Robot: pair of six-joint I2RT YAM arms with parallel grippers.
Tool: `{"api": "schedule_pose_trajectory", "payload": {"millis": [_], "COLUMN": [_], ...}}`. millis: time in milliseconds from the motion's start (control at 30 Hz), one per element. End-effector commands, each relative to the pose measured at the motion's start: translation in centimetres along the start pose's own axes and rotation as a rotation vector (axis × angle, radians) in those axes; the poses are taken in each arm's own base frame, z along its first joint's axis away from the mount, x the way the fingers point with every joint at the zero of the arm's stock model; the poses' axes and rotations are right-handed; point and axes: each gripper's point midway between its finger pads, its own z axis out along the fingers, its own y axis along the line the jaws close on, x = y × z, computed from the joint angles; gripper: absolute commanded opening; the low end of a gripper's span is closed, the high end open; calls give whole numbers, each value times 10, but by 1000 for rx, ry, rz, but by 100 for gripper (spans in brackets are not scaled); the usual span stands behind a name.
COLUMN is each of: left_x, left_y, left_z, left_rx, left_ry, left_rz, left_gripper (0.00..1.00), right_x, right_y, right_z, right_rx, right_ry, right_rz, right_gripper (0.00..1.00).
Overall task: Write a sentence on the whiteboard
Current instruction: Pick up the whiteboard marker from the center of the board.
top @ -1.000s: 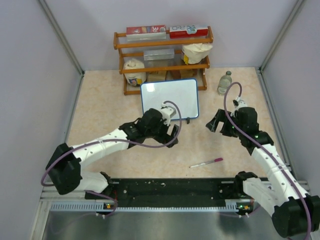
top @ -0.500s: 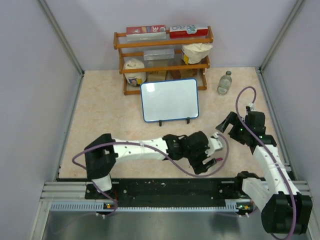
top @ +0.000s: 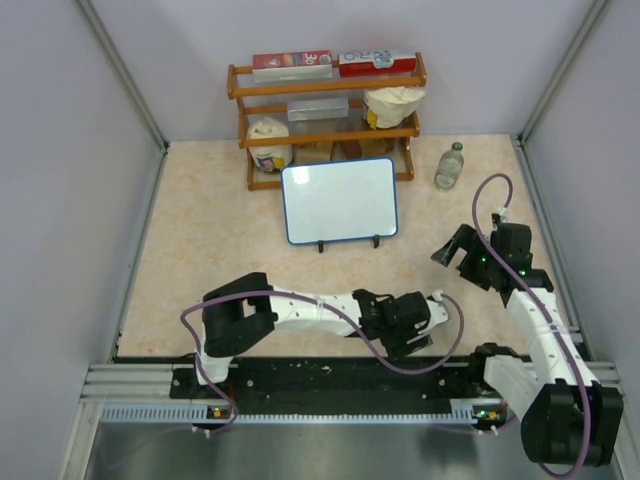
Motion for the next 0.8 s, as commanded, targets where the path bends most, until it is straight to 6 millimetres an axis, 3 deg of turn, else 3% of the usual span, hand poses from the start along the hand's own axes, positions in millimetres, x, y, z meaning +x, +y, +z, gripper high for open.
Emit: {"api": "schedule_pose_trajectory", "payload": {"millis": [0, 133, 267, 467, 567, 700, 767], "left_x": [-23, -23, -14, 0, 11, 22, 29], "left_y": [11, 13, 13, 16, 19, 28, 32], "left_z": [-6, 2, 12, 29, 34, 30, 27], "left_rx": [-60, -10, 37, 33, 12, -35, -54], "left_ry": [-81, -75, -42, 1, 24, 32, 38], "left_rz": [2, -37, -73, -89, -92, -87, -85], "left_gripper": [76, 71, 59, 49, 36, 3, 0], "right_x": [-4, -5, -2, 4, 4, 0, -1], "right_y": [2, 2, 1, -2, -3, -1, 0], "right_z": [-3, -3, -2, -1, -2, -4, -4], "right_rx": [-24, -25, -27, -27, -22, -23, -28], "right_ry": [-24, -25, -20, -17, -23, -37, -40], "right_rz": [-20, -31, -33, -28, -22, -19, -19], "right_gripper": [99, 99, 99, 99, 99, 99, 99]}}
